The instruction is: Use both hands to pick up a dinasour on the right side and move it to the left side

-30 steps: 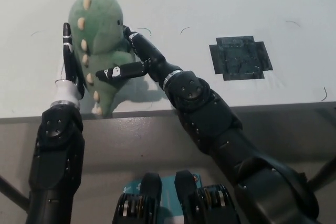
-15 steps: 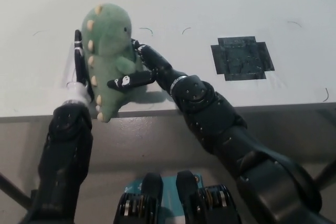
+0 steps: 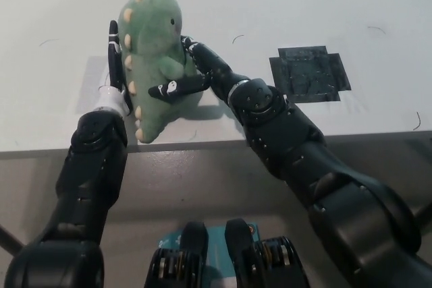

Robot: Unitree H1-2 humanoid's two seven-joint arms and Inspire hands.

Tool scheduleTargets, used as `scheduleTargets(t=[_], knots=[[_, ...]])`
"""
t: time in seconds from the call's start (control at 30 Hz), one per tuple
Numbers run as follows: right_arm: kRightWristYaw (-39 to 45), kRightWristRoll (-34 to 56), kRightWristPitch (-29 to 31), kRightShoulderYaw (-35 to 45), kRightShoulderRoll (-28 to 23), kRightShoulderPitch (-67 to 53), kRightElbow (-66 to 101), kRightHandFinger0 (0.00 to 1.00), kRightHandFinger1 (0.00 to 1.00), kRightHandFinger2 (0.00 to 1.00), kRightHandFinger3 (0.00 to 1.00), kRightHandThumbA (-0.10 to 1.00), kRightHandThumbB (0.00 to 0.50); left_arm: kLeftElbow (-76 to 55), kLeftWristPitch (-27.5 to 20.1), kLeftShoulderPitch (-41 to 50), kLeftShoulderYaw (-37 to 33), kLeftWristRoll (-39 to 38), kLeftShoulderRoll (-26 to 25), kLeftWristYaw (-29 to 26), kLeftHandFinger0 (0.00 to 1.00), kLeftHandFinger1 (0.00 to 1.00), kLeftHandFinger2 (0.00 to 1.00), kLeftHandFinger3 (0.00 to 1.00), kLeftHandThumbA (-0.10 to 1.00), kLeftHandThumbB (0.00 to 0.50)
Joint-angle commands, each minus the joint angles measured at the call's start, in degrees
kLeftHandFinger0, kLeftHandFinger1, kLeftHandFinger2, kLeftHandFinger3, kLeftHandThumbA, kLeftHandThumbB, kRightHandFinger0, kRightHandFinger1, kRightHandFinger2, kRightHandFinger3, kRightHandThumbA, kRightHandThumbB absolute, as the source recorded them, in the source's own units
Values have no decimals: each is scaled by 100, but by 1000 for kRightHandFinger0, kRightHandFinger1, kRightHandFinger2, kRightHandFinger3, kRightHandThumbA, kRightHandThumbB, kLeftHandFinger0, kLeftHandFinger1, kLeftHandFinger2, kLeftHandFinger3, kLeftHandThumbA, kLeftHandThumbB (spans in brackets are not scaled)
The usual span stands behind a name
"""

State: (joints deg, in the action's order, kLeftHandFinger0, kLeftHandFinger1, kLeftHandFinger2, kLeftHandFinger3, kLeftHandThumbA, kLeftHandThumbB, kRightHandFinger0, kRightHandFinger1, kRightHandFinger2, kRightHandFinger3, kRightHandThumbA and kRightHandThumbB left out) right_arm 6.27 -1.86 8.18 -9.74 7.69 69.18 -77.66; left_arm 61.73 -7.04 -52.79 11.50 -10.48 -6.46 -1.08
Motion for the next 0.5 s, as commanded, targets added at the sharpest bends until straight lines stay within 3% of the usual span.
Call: scheduleTargets(t=[0.0, 0.23, 0.4, 0.47], knots=[[102, 15, 38, 107, 223, 512, 120, 1000, 1000, 1000, 1000, 1000, 72, -12, -273, -533, -84, -65, 59, 364, 1000, 1000, 1000, 1000, 1000, 417], [167, 12, 138, 191, 224, 431, 106, 1000, 1000, 1000, 1000, 1000, 65, -29, -300, -474, -158, -11, 55, 376, 1000, 1000, 1000, 1000, 1000, 427], [202, -47, 319, 163, 158, 340, 172, 1000, 1000, 1000, 1000, 1000, 0, -261, -47, -335, -245, -115, -67, 742, 1000, 1000, 1000, 1000, 1000, 415], [97, -27, 482, 204, 90, 250, 214, 1000, 1000, 1000, 1000, 1000, 12, -380, 152, -256, -190, -212, -125, 787, 1000, 1000, 1000, 1000, 1000, 456]])
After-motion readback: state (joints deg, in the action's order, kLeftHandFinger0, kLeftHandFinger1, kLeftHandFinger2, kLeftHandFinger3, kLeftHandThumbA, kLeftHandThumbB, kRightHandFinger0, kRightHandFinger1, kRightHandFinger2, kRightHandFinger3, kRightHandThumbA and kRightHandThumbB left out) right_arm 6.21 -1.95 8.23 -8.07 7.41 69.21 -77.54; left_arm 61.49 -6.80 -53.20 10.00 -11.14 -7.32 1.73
